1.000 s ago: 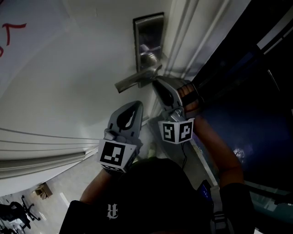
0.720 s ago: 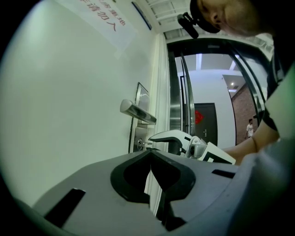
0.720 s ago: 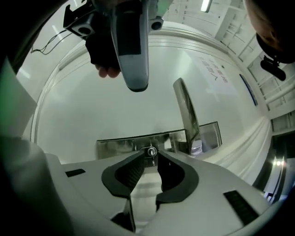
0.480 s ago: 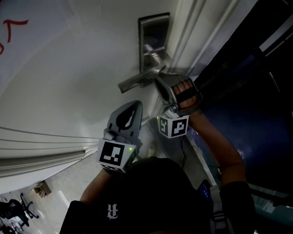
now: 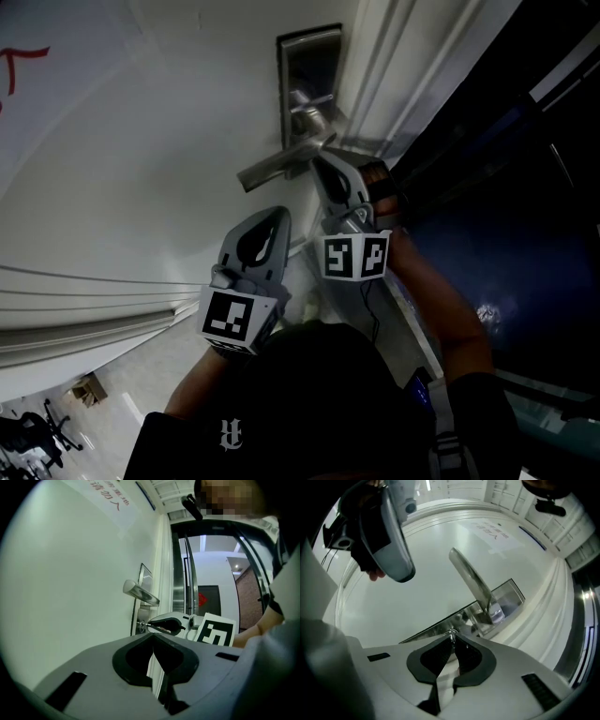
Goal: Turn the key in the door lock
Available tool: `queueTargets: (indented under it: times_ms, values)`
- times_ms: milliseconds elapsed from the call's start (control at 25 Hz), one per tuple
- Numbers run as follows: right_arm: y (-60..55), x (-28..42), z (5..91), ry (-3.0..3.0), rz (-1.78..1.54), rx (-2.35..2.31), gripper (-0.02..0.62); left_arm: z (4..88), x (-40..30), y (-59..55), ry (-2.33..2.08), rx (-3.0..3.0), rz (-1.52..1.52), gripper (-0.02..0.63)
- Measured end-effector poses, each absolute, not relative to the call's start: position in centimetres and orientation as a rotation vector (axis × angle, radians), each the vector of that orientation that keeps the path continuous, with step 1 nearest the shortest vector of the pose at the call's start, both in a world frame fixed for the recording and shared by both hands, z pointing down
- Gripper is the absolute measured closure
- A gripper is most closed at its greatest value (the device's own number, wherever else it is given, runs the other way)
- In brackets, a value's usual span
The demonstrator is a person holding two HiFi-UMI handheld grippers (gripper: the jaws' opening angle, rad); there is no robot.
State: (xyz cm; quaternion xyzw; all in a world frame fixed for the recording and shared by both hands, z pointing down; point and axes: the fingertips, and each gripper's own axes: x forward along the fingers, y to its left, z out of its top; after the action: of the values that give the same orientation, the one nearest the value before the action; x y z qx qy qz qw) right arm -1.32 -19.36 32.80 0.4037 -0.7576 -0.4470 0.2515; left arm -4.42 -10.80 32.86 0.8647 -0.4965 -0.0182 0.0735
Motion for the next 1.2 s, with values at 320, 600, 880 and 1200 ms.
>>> queueTargets:
  times_ms: [320,600,880,1200]
  values:
    - [-19.6,-1.1,32.5,-2.339,-0.823,1.17,0.574,32.8,-4.6,-10.6,-1.496,2.594,-0.055,0.6]
    - [-19.9,-0.8,32.5,-2.588,-0.411,1.252,0.574,32.8,-4.7,-10.5,-1.501,2.594,-0.059,0.6]
    - [-20.6,0.2,33.1,-2.964,0.849,1.235,0.574,32.6,-4.6,-10.5,-1.504,2.602,-0.069,0.6]
    - [-21.1,0.8,34.2,-2.902,1.713,1.112,0.572,32.6,-4.2,-10.6,-1.496,2.61,-0.07,0.6]
